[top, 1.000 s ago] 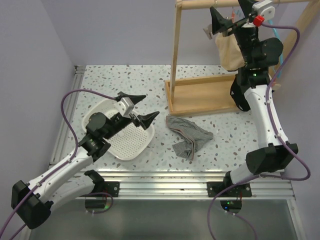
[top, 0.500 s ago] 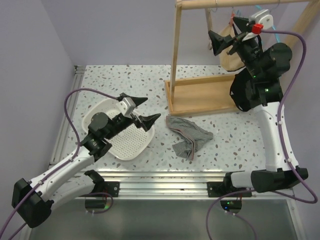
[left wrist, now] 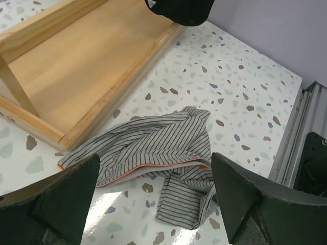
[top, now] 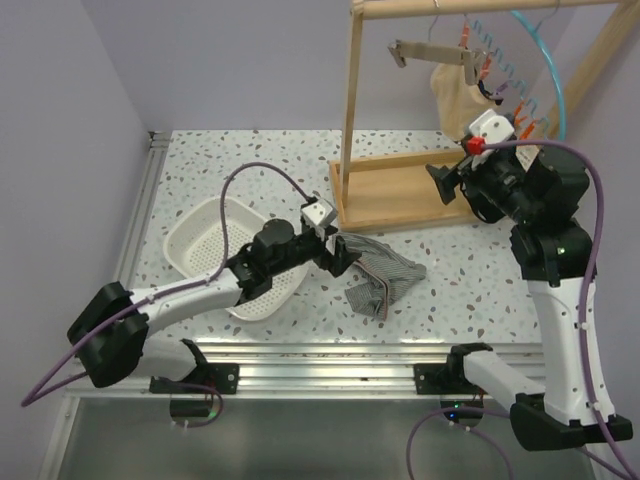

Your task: Remove the underwear clipped to the hanger

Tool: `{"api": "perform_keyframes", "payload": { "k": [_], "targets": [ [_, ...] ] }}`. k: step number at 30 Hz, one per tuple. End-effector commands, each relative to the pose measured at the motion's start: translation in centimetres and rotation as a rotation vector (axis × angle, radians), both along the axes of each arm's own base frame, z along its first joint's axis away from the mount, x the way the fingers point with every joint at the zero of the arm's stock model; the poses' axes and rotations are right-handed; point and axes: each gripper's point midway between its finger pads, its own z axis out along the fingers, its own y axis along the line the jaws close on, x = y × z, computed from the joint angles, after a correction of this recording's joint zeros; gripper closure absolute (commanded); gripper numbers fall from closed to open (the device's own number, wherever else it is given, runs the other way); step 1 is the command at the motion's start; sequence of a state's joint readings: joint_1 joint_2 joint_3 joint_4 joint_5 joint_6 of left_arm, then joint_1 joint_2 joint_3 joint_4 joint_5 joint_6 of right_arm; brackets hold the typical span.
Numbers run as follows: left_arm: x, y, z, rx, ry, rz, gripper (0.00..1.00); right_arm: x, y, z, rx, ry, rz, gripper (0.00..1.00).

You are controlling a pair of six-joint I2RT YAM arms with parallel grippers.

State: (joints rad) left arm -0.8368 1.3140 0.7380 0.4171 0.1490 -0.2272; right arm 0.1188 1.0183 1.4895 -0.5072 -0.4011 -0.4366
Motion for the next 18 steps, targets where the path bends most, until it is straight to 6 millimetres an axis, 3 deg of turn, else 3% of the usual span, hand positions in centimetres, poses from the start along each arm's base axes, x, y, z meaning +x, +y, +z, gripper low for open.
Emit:
{"api": "perform_keyframes", "payload": {
  "k": [1, 2, 3, 4, 6, 7, 8, 14, 18],
  "targets": [
    [2.1, -1.2, 0.1, -0.044, 0.063, 0.125, 0.07, -1.1, -1.5, -6.7, -0.162, 0.181, -0.017, 0.01],
    [1.6, -2.2, -1.8, -0.020, 0.105, 0.117, 0.06, -1.7, -1.8, -8.6, -0.175, 0.232, -0.020, 0.01],
    [2.5, -2.0, -2.3, -0.016, 0.119, 0.195, 0.06, -1.9, -2.0, -9.6, -0.186, 0.252, -0.025, 0.02],
    [2.6, -2.6, -4.5, 0.001, 0.188, 0.231, 0.06, -2.1, -2.3, -10.7, -0.201, 0.277, -0.033, 0.01],
    [2.6, -3.9, -5.4, -0.001, 0.234, 0.274, 0.07, -2.4, -2.7, -13.2, -0.205, 0.333, -0.046, 0.01],
    [2.3, -4.6, -7.4, 0.017, 0.299, 0.296, 0.08, -2.5, -2.7, -14.0, -0.195, 0.355, -0.046, 0.01],
    [2.3, -5.0, -7.9, 0.014, 0.321, 0.310, 0.08, -2.6, -2.7, -15.7, -0.192, 0.393, -0.044, 0.01],
    [2.7, -7.5, -10.3, -0.003, 0.437, 0.391, 0.09, -2.0, -3.4, -20.6, -0.147, 0.481, -0.099, 0.01],
    [3.4, -8.7, -11.5, 0.018, 0.476, 0.509, 0.09, -1.7, -4.0, -21.5, -0.145, 0.488, -0.131, 0.01]
  ]
}}
